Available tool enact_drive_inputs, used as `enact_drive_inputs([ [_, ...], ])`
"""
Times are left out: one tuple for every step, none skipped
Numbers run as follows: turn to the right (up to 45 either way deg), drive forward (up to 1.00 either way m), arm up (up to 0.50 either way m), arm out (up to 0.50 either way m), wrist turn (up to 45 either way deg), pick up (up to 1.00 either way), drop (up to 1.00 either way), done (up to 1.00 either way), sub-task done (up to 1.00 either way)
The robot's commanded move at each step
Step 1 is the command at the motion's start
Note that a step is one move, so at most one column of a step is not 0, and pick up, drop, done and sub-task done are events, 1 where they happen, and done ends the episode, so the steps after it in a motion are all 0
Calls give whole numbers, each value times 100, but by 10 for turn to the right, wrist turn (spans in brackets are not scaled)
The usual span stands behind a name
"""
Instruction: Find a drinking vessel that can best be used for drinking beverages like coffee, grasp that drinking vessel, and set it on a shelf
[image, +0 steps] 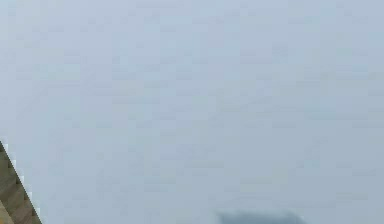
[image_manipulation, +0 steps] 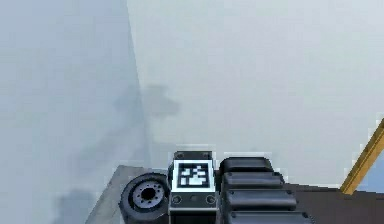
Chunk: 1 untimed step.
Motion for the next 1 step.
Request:
enact_drive_inputs([
  [0, 0, 0, 28, 0, 0, 0, 0, 0],
])
